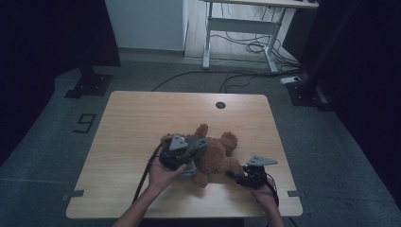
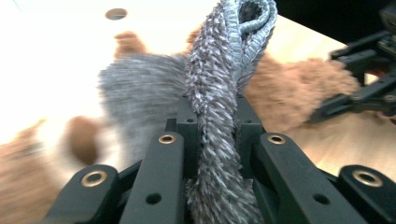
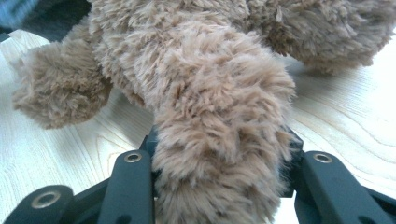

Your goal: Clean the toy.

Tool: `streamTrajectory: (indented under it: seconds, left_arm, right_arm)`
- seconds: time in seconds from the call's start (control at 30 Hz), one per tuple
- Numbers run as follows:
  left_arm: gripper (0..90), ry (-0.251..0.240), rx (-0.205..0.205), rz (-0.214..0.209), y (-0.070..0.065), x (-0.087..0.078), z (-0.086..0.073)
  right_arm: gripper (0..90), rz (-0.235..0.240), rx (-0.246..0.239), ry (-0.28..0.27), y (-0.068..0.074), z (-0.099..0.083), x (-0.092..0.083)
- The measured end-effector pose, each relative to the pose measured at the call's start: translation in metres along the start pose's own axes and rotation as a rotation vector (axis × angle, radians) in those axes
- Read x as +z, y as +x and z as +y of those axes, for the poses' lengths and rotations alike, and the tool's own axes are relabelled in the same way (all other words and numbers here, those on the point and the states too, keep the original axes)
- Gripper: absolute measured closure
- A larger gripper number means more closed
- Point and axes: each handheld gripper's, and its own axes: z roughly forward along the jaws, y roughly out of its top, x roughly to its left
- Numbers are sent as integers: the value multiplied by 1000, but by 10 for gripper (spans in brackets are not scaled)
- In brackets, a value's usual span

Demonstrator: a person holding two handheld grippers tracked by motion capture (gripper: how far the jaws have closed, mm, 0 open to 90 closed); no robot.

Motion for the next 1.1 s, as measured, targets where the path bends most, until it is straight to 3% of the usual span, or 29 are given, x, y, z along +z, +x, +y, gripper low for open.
streamTrajectory:
  seconds: [0.13,0.27,0.4,0.5,0.6,0.9,1.03,1.1]
  left_arm:
    - [769,-39,-54,13,22,-18,-9]
    - [770,-58,-103,59,42,-31,-18]
    - [771,-12,-115,131,56,-27,-29]
    - [773,16,-140,152,65,-19,-39]
    - [775,26,-160,146,69,-14,-45]
    - [776,76,-168,202,77,-9,-51]
    - [778,142,-130,273,78,-2,-57]
    - [780,157,-156,255,81,2,-65]
  right_arm:
    - [552,2,2,-2,1,0,1]
    - [553,6,5,0,1,0,1]
    - [553,10,7,0,1,0,1]
    - [553,15,6,5,1,0,1]
    - [553,18,6,6,2,0,2]
    - [553,20,7,7,2,0,3]
    - [553,24,10,8,2,0,4]
    - [553,23,11,11,2,0,4]
